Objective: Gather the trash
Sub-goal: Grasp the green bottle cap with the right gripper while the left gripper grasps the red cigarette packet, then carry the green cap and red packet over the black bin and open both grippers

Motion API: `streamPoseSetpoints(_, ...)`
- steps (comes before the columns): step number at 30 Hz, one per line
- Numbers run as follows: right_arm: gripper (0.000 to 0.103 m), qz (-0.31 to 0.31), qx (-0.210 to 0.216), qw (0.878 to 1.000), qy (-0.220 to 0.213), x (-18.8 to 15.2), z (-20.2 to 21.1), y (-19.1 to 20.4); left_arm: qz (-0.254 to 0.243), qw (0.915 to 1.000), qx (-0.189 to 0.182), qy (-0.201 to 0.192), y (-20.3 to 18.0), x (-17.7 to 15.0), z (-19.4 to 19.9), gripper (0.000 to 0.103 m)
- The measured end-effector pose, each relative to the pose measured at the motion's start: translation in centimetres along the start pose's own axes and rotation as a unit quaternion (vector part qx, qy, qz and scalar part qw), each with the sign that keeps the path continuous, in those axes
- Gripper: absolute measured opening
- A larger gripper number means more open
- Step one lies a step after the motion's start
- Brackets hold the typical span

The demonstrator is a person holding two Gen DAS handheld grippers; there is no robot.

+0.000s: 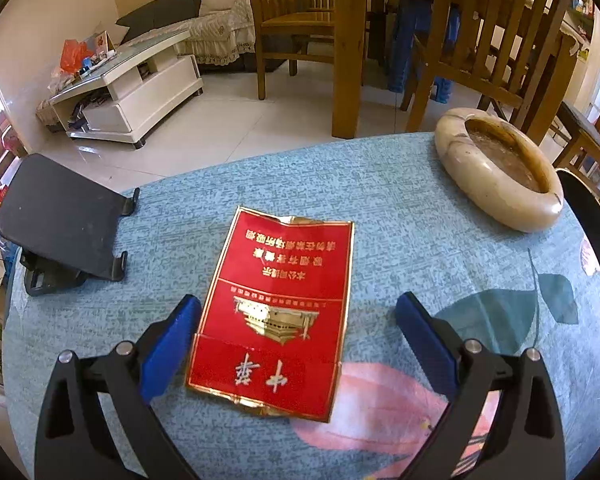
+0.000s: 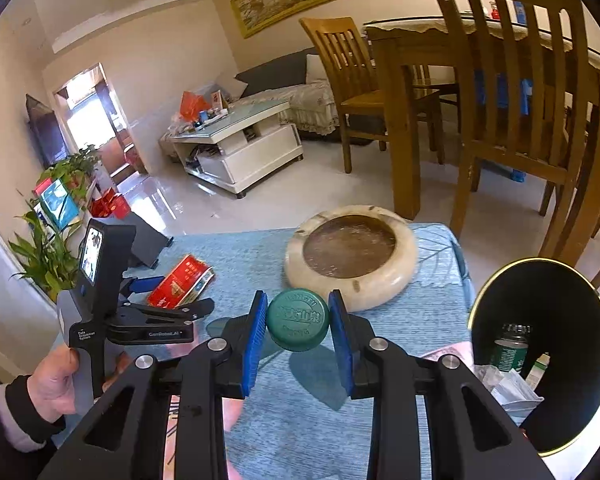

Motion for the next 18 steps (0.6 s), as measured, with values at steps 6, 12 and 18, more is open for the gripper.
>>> streamPoseSetpoints(6,0.031,-0.029,-0.035,0.999,-0.016,0.9,1.8,-4.6,-0.01,0.9999,0.004,-0.009,-0.5,0.6,0.2,0.075)
streamPoseSetpoints(12,0.031,-0.138,-0.054,0.989,-0.009,-0.5,3.5,-13.1,0.004,0.9999,0.001,-0.009,-0.6,0.3,0.6,0.067)
streamPoseSetpoints(18,0.031,-0.161,-0.078,0.984,0.015,-2.3,3.9,-17.4,0.031,0.9993,-0.014,-0.013,-0.4,-0.5,1.2,0.066)
Point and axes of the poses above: each gripper's, at about its wrist camera, not at the fingertips, and z roughly against the way its jaws point, y to its left, x to its top, the point moved 10 cm from there along -z, roughly the way its jaws point, and after that the axes turned 3 degrees about -z, right-handed, at the moved point
